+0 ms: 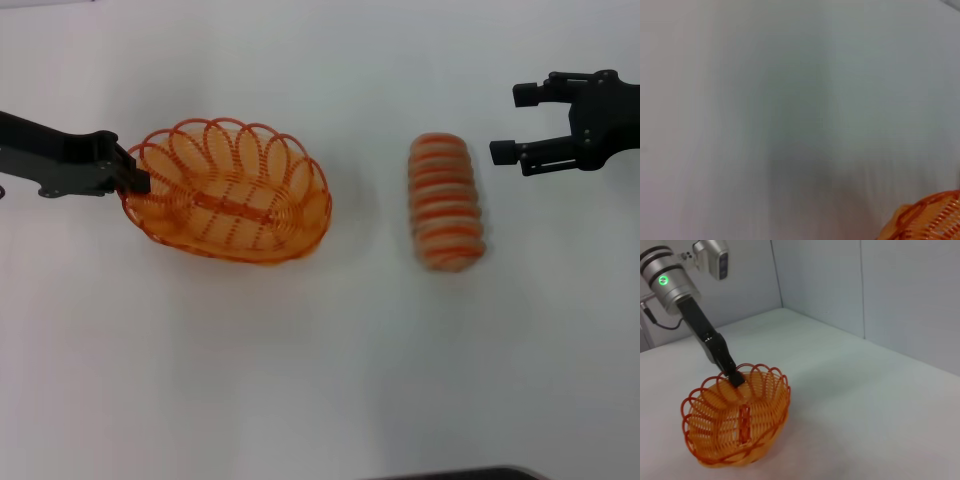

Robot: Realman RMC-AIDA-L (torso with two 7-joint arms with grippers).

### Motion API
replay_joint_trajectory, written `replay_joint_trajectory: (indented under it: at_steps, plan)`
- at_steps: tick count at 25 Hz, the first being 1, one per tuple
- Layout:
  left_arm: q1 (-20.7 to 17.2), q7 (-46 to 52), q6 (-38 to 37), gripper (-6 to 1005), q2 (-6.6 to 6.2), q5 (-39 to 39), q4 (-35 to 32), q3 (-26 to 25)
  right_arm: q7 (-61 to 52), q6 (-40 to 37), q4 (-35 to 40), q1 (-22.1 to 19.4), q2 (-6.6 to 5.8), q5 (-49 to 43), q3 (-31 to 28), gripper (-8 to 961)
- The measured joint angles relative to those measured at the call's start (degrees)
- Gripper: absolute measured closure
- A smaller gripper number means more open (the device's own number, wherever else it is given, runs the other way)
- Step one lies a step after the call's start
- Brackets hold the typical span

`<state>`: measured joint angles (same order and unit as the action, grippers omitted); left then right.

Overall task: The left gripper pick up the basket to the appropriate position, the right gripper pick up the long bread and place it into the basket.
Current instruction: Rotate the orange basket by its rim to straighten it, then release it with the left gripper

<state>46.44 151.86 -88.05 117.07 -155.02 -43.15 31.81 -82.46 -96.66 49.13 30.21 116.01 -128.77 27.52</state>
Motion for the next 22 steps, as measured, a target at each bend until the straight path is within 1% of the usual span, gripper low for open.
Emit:
replay_joint_trajectory:
  at_steps: [4, 6, 10, 11, 12, 21, 22]
  plan:
    - [-1.7, 0.8, 0.9, 909, 0.09, 2.0, -0.1, 0.0, -0.1, 0.9, 0.0, 0.2, 0.01, 0.0, -0.1, 7]
    - [-2.4, 1.1, 1.7, 909, 0.37, 2.9, -0.3, 0.0, -0.2, 1.4, 0.0, 0.3, 0.01, 0.0, 0.0, 7]
    - [-3.0, 1.7, 3.0, 909, 1.19, 3.3, -1.1, -0.1, -0.2, 1.6, 0.0, 0.5, 0.03, 0.0, 0.0, 7]
    - [-3.5, 2.0, 3.9, 908, 1.77, 3.4, -1.7, -0.1, -0.2, 1.6, 0.0, 0.6, 0.06, 0.0, 0.0, 7]
    - [-3.5, 2.0, 3.9, 908, 1.77, 3.4, -1.7, -0.1, -0.2, 1.7, 0.0, 0.6, 0.11, 0.0, 0.0, 7]
    - [-5.3, 3.3, 8.1, 909, 3.15, 4.9, -2.3, -0.1, -0.3, 1.9, 0.0, 0.6, 0.51, 0.0, -0.1, 7]
    - [-5.5, 3.4, 8.6, 909, 3.46, 5.0, -2.5, -0.1, -0.3, 2.0, 0.0, 0.7, 0.53, 0.0, -0.1, 7]
